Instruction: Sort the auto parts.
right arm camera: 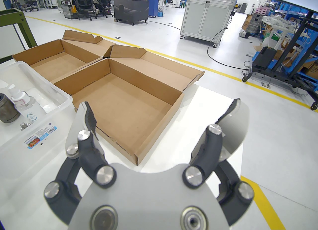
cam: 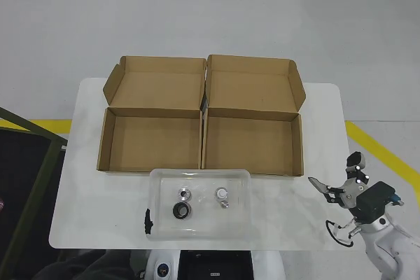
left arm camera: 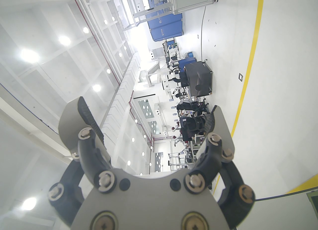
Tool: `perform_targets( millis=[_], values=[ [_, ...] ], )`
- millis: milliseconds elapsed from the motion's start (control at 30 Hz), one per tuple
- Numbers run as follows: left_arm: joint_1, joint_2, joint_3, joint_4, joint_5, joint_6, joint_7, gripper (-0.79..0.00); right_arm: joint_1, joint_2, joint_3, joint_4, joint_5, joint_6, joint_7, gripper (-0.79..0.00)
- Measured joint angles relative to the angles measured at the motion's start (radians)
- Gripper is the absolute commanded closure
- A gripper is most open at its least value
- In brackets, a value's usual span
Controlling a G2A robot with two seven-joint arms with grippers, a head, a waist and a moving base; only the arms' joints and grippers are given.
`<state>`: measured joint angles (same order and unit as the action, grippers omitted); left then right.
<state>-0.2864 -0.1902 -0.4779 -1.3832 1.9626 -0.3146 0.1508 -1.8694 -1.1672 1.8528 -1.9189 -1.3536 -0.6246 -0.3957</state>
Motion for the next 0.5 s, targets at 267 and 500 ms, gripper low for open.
perform_targets(
  millis=[267,500],
  values=[
    [0.0,0.0,0.0,0.0,0.0,0.0,0.0,-0.785,0.045,0.006,-0.049,-0.018,0.01,-0.072,0.106,-0.785],
    [0.0,0.0,0.0,0.0,0.0,0.0,0.0,-0.785,0.108,0.016,-0.135,-0.051,-0.008,-0.189,0.24,-0.785]
  ],
)
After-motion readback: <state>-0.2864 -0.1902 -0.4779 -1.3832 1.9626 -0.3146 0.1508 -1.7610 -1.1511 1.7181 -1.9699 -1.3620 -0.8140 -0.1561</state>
